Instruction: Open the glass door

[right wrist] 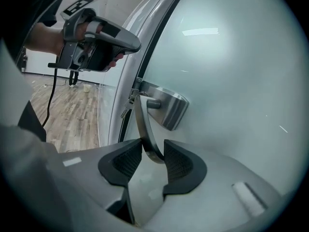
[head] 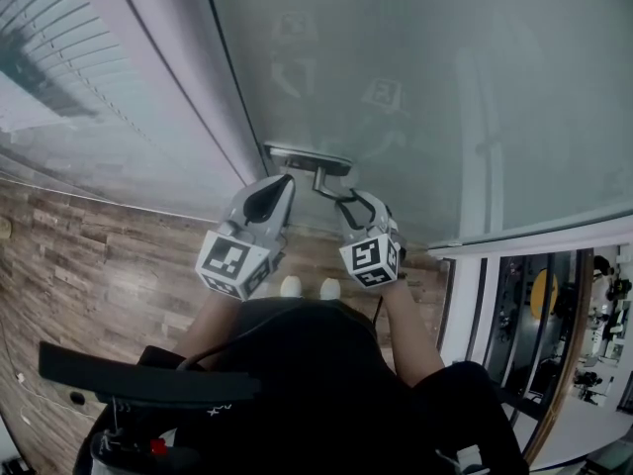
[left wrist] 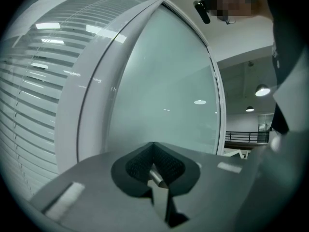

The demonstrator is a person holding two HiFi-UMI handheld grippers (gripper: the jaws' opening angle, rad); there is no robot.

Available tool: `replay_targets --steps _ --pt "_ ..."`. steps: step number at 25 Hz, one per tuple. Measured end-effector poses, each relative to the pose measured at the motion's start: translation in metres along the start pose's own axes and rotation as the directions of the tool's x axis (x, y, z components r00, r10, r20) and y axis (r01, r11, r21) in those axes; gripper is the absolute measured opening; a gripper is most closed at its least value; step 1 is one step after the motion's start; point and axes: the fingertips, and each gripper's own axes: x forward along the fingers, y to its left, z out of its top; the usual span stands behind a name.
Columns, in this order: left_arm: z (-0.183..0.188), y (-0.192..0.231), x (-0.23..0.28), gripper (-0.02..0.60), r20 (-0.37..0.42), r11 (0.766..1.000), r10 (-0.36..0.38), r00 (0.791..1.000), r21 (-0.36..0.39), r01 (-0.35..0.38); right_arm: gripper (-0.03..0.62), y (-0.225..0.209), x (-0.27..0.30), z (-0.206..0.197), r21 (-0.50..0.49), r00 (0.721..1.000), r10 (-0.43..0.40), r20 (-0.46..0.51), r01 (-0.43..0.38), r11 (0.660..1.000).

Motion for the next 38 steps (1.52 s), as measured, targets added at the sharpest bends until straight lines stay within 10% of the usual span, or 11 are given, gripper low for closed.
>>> replay_targets --steps 19,38 --pt "-0.003 0.003 -0.002 -0.002 -0.005 0.999 -0.043 0.999 0.005 0.043 0.144 -0.019 0.01 -0.003 0.0 0.998 -0.06 -0.027 0.06 0.998" --pt "-0.006 -0.006 0.0 -0.002 -0.025 0.991 -0.131 0.991 -0.001 0.131 0.16 -0.061 0.007 0.023 -0.301 0.973 -0.224 -0.047 0.2 0.932"
